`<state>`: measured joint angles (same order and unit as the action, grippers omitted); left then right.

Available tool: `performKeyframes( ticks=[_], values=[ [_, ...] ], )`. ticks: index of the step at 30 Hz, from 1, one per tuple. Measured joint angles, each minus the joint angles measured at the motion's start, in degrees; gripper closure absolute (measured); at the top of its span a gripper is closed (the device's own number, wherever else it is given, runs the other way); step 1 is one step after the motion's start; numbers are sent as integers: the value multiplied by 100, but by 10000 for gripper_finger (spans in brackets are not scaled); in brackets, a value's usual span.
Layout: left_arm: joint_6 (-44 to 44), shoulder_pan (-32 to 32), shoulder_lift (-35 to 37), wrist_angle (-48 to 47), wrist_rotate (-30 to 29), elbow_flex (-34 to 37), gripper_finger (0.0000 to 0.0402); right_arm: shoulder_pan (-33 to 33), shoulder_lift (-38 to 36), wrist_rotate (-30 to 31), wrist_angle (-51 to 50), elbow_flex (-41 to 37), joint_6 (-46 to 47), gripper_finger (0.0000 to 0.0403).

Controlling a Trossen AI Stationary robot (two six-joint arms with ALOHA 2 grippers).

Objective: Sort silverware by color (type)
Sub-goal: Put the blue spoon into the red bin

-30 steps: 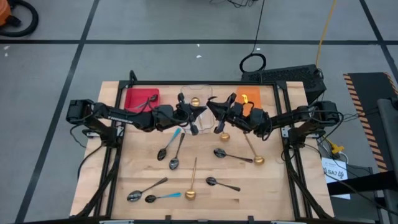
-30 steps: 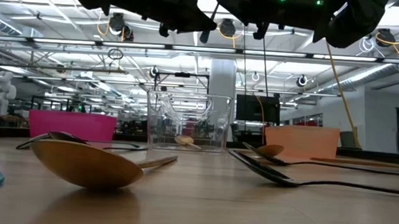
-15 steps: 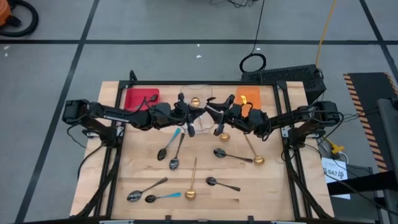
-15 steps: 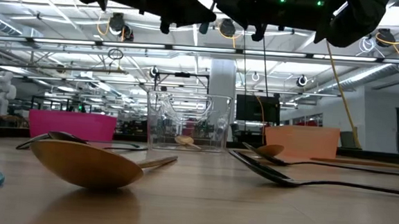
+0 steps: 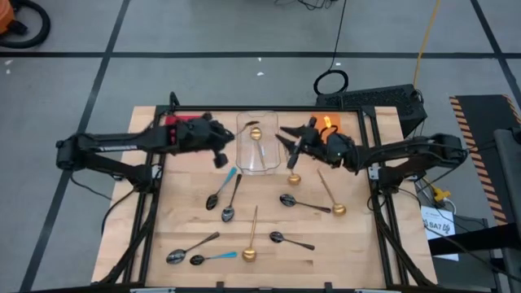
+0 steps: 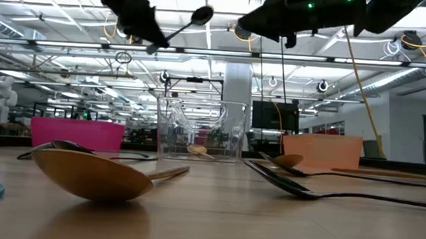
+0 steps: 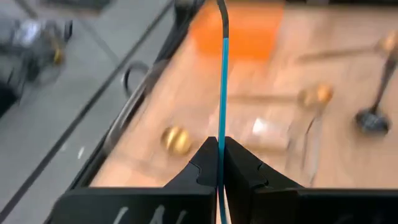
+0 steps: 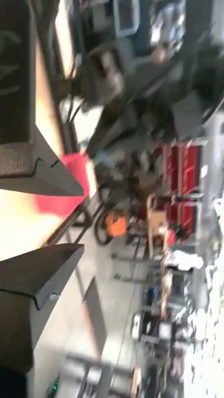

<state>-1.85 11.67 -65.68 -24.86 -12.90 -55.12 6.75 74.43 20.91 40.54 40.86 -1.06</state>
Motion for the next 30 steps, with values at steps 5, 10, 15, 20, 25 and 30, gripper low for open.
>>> performKeyframes(
  ticks=[5, 10, 15, 20, 25, 30],
  values=[
    [68, 425, -16, -2115, 0, -775, 392, 639, -295, -20, -439, 0, -215, 274],
    [547, 952, -67, -3966, 2, -1450, 392, 1256, -310, -67, -510, 0, -745, 274],
    [1039, 1547, -72, -5345, 226, -1651, 392, 1798, -308, -170, -652, 0, -1395, 274],
    [1417, 1968, -71, -6310, 395, -1654, 392, 2087, -308, -169, -588, 0, -1882, 274],
    [1326, 2048, -58, -6491, 713, -1654, 392, 2111, -306, -153, -322, 0, -2287, 274],
    [1371, 2045, -60, -6501, 1056, -1654, 392, 2109, -306, 284, -241, 0, -2667, 274]
  ],
)
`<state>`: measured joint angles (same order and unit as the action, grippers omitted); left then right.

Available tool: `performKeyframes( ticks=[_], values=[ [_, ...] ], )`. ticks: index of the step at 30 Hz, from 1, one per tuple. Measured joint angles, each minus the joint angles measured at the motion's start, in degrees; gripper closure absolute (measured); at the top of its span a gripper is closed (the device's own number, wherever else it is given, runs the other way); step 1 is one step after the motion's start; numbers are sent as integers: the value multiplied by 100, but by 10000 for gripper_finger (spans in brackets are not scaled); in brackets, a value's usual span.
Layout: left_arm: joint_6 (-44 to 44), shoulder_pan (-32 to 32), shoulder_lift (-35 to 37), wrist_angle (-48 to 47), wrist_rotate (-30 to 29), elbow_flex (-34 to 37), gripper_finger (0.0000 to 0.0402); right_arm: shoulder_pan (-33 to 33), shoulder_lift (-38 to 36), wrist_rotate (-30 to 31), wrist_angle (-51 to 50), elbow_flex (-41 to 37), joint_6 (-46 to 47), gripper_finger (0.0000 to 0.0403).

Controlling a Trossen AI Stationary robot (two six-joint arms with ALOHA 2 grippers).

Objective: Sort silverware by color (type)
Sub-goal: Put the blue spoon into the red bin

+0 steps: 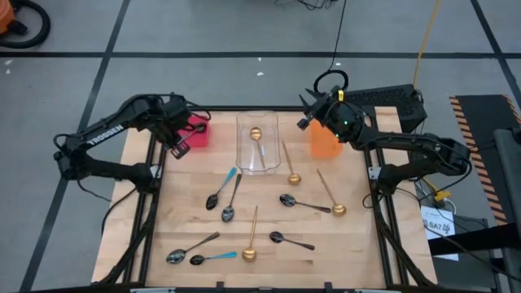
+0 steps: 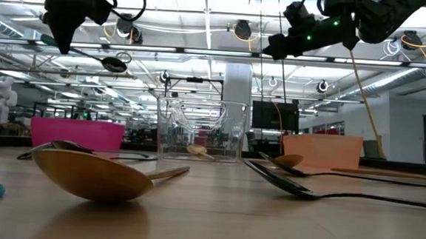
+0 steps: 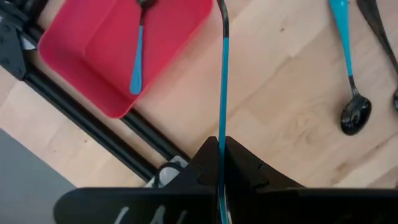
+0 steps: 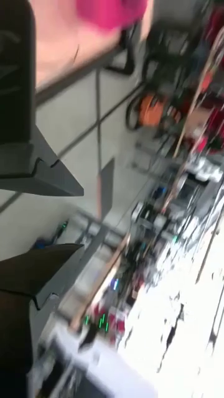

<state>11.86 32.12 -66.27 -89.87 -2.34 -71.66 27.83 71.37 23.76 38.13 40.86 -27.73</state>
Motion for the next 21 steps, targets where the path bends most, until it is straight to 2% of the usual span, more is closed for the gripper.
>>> performKeyframes(
  ticks=[3, 7, 10, 15, 18, 21],
  values=[
    [159, 32, -10, -4, 108, 0, 392, 14, 0, 411, 2, 0, -552, 273],
    [244, 242, -59, -11, 256, 0, 392, 161, 0, 409, 188, 0, -1038, 273],
    [392, 501, -248, -10, 257, 0, 392, 403, 0, -35, 358, 0, -1058, 273],
    [4, 934, -761, 36, 622, 0, 392, 931, 2, -1376, 655, 0, -973, 274],
    [-412, 1230, -1067, 7, 1003, 0, 392, 1184, -2, -1489, 804, 0, -927, 282],
    [-688, 1592, -1299, -3, 1101, 2, 392, 1384, 0, -1476, 781, 0, -1033, 293]
  ],
)
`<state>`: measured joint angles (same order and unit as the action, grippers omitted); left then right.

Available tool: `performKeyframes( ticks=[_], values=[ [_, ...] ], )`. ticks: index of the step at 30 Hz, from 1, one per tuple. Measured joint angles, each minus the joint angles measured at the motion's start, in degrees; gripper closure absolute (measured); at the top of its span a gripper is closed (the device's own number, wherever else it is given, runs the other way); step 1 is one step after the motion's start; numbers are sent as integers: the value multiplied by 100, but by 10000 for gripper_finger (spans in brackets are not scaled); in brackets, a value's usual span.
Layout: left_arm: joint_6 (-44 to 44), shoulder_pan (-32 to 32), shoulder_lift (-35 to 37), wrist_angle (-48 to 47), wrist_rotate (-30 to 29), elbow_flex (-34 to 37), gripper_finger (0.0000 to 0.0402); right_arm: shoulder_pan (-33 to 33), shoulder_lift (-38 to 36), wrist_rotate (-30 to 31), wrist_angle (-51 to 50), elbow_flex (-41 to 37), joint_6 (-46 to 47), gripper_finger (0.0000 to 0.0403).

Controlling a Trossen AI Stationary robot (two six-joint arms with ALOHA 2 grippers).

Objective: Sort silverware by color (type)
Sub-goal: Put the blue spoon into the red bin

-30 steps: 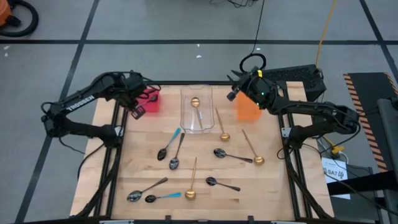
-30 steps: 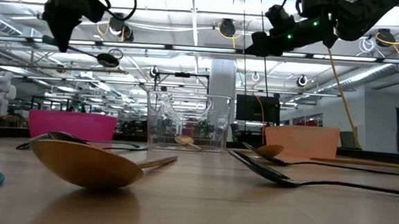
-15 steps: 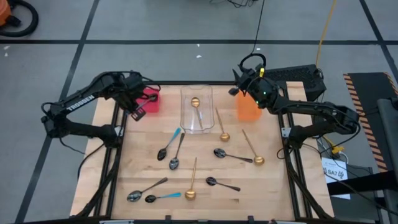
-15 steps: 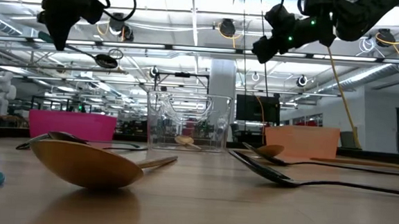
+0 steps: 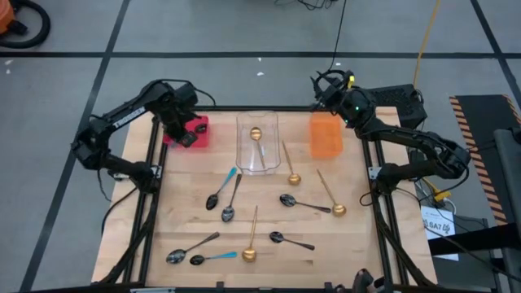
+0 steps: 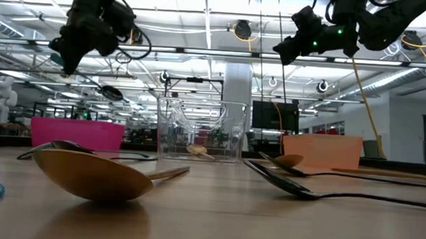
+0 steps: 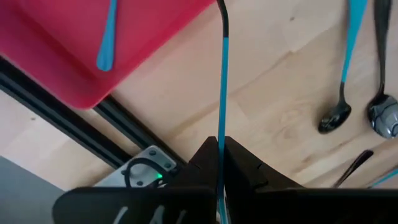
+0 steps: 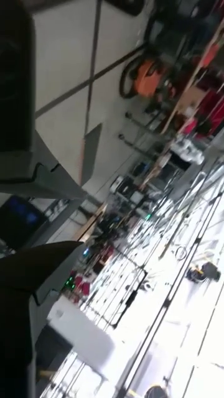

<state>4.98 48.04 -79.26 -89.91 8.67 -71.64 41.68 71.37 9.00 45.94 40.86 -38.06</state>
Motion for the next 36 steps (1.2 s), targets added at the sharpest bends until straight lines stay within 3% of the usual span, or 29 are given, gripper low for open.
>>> performKeyframes(
  ticks=[9, 17, 26, 36],
  values=[
    [-619, 1187, -207, -7, 101, 0, 392, 176, 0, -12, -154, 0, -338, 325],
    [-1178, 1914, -440, 17, 823, 0, 392, 278, 2, -27, 53, 0, -700, 344],
    [-1585, 2290, -1097, -2, 1615, 0, 392, 412, 2, -29, 851, 0, -878, 364],
    [-1953, 2351, -1290, -7, 1694, 0, 392, 412, 2, -27, 727, 0, -654, 379]
  ],
)
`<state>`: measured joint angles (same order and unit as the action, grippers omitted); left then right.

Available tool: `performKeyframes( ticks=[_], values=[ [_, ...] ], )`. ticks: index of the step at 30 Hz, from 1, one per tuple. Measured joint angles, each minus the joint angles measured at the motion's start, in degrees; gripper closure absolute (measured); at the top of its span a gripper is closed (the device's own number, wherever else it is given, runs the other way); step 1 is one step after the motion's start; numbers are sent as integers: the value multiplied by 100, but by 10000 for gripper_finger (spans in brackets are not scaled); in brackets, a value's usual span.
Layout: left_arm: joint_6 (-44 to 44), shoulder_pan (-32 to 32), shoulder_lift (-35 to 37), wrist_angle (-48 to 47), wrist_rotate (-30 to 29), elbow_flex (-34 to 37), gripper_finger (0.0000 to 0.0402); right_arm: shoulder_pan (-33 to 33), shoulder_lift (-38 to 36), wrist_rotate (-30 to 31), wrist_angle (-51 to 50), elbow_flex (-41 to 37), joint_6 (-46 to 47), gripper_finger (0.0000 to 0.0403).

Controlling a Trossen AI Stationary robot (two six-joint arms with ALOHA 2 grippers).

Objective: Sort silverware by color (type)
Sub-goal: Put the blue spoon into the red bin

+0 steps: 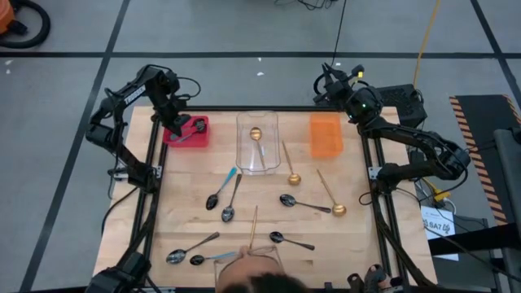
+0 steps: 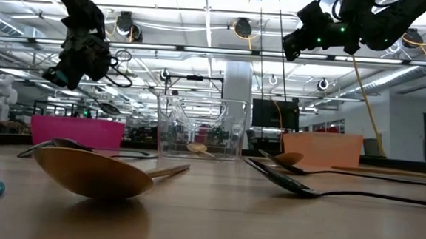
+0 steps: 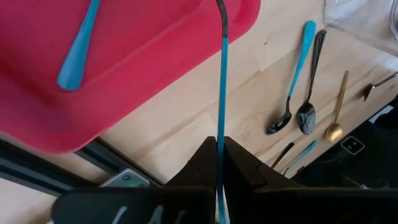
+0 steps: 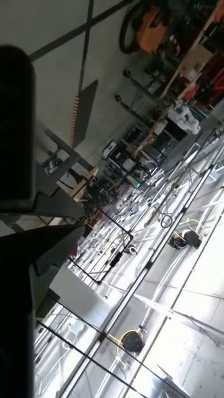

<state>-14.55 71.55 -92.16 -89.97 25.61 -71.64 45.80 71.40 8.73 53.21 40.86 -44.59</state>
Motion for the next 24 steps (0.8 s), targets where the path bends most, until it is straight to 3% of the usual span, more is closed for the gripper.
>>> performKeyframes(
  ticks=[6, 10, 18, 24],
  values=[
    [-162, -17, 8, 7, 39, 0, 392, 0, 0, -31, 43, 0, -5, 381],
    [-127, -285, 285, 456, 248, -9, 392, 4, -1, -722, 56, 0, 400, 381],
    [324, -1291, 1188, 2598, 246, -448, 392, 0, -2, -1971, 330, 0, 1713, 381],
    [248, -2009, 1434, 4413, 238, -676, 392, -4, -2, -3162, 266, 0, 2755, 381]
  ],
)
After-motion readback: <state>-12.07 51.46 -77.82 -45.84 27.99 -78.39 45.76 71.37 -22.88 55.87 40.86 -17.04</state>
